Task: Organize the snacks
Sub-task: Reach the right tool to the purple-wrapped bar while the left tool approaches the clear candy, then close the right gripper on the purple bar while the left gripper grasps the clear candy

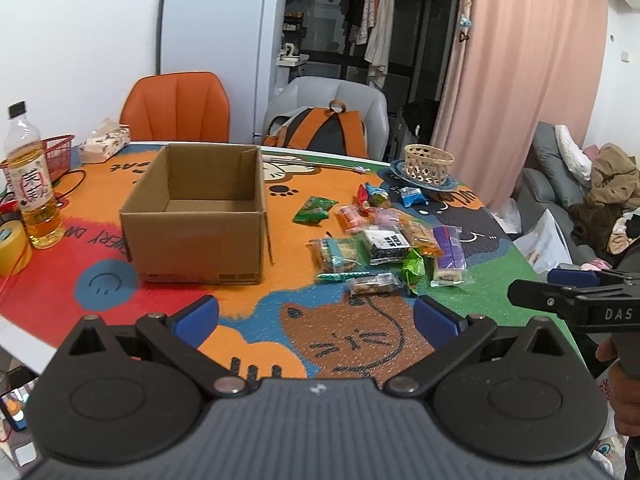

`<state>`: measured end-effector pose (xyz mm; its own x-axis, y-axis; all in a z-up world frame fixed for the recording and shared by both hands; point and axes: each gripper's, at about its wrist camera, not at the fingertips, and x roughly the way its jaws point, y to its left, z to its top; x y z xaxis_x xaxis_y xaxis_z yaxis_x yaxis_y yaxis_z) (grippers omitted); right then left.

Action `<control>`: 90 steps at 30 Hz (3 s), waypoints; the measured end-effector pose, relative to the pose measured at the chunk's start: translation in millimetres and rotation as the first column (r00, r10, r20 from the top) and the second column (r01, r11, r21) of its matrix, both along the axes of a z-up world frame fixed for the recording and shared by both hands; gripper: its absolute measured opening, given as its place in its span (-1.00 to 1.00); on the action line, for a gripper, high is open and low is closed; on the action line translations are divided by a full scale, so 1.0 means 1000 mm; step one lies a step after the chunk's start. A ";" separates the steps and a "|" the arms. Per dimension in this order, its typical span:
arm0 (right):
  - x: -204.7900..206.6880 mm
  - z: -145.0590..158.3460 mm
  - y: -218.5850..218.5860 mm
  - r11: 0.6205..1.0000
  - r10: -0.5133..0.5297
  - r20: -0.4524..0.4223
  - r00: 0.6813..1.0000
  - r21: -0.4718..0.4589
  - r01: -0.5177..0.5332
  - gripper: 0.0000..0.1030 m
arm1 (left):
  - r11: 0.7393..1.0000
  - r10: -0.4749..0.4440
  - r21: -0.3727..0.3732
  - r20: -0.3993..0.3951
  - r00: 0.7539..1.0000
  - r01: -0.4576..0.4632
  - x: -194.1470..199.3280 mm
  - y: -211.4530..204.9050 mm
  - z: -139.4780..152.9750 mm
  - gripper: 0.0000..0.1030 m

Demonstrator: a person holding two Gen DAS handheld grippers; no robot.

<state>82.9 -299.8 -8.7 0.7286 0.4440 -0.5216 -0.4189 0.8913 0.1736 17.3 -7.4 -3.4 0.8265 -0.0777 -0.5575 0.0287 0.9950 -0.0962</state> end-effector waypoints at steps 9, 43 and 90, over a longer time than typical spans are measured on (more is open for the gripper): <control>0.024 -0.019 -0.010 0.999 -0.021 -0.022 1.000 0.030 0.022 1.00 | 0.999 -0.018 -0.040 -0.003 1.000 0.018 0.028 -0.008 -0.016 0.99; 0.099 -0.065 -0.024 0.998 -0.053 -0.086 0.995 0.033 0.056 0.95 | 0.993 0.015 -0.116 -0.059 0.998 -0.022 0.121 -0.045 -0.072 0.77; 0.123 -0.074 -0.042 0.991 -0.132 -0.102 0.986 -0.018 0.131 0.40 | 0.986 0.167 0.024 -0.044 0.985 -0.166 0.134 -0.074 -0.107 0.72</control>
